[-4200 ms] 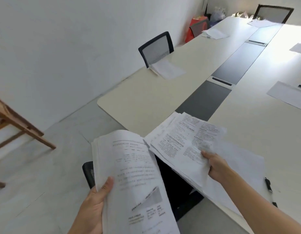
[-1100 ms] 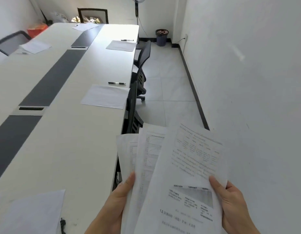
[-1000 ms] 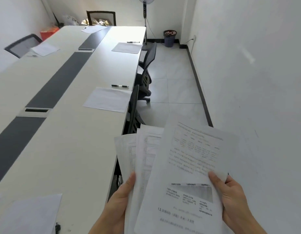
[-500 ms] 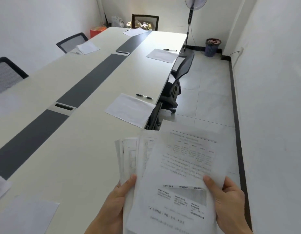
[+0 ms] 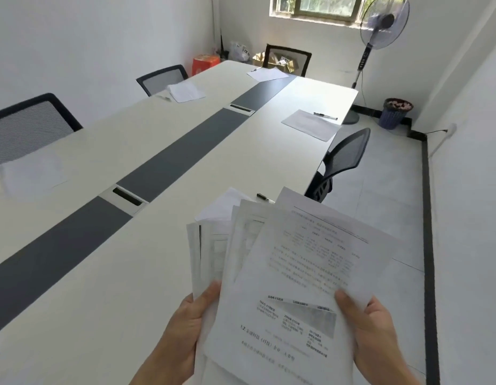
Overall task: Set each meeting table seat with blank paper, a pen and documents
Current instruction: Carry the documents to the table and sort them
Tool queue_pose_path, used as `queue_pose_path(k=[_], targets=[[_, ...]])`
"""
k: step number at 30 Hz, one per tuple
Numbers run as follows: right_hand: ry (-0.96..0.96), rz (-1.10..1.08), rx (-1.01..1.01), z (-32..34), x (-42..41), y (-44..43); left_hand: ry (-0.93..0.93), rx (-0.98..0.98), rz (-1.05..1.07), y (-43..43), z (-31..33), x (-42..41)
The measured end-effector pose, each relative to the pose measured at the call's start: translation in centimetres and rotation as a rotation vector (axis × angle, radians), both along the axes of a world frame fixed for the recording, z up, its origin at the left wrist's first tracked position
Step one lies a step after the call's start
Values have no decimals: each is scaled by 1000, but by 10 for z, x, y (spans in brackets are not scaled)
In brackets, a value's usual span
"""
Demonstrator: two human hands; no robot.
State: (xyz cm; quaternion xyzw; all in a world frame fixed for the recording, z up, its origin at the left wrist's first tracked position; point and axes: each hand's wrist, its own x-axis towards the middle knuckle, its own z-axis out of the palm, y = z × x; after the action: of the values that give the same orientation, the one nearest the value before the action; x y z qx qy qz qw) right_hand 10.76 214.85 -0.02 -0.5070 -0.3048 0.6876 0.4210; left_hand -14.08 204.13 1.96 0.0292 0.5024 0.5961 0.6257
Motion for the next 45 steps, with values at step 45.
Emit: queue_pose_path(k=[45], targets=[[-904, 1093, 187, -165, -311, 162, 83, -185, 1201, -108, 22, -25]])
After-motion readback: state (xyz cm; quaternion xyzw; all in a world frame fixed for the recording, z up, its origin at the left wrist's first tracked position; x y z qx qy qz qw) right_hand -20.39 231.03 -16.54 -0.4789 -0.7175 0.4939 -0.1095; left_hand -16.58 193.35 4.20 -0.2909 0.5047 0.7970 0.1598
